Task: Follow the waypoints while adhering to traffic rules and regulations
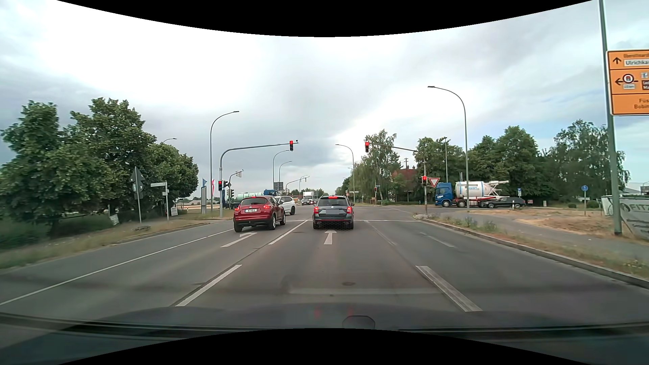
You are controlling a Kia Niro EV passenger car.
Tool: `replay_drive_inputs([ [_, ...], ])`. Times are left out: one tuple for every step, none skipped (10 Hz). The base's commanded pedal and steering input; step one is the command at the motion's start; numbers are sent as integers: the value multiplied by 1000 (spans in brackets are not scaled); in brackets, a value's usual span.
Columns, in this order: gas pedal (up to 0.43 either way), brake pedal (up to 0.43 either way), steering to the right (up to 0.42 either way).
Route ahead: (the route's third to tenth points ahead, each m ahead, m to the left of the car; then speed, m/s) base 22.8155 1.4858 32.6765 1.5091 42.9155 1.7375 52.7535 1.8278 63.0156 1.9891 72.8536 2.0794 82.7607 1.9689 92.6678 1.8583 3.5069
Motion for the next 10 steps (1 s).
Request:
replay_drive_inputs([
  [0, 152, 7],
  [0, 134, 7],
  [0, 134, 7],
  [0, 140, 6],
  [0, 140, 6],
  [0, 146, 6],
  [0, 171, 6],
  [0, 177, 6],
  [0, 177, 6],
  [0, 165, 6],
])
